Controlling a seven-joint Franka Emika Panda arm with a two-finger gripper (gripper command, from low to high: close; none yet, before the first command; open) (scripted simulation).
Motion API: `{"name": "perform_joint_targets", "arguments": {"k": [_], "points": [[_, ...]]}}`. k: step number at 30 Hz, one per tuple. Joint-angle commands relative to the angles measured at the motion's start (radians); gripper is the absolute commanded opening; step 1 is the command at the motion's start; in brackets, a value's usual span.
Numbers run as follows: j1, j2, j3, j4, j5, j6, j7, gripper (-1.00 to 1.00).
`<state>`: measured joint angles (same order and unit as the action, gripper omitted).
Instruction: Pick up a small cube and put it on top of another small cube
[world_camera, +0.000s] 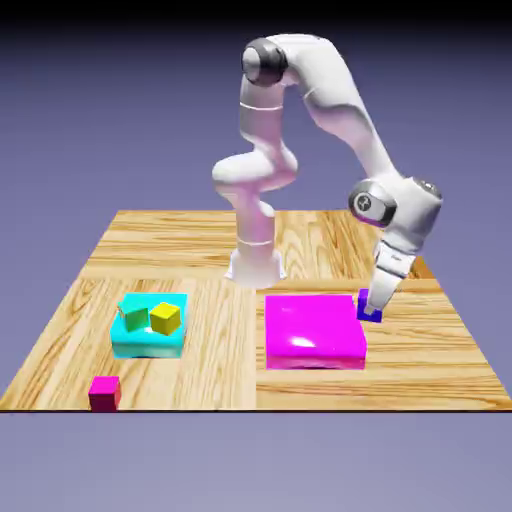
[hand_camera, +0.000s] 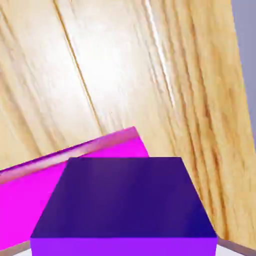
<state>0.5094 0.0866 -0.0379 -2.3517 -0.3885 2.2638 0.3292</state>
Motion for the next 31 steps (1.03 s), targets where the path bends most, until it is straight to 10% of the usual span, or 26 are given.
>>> {"name": "perform_joint_targets", "arguments": {"k": [1, 22, 28, 29, 31], "points": [[0.004, -0.016, -0.037, -0.002, -0.014, -0.003, -0.030, -1.00], [-0.278, -0.236, -0.730, -0.102, -0.166, -0.033, -0.645, -1.00], [-0.332, -0.045, -0.739, -0.156, -0.100, 0.204, -0.689, -1.00], [-0.332, -0.045, -0.739, -0.156, -0.100, 0.204, -0.689, 1.00], [-0.322, -0.080, -0.737, -0.146, -0.113, 0.160, -0.681, 1.00]]}}
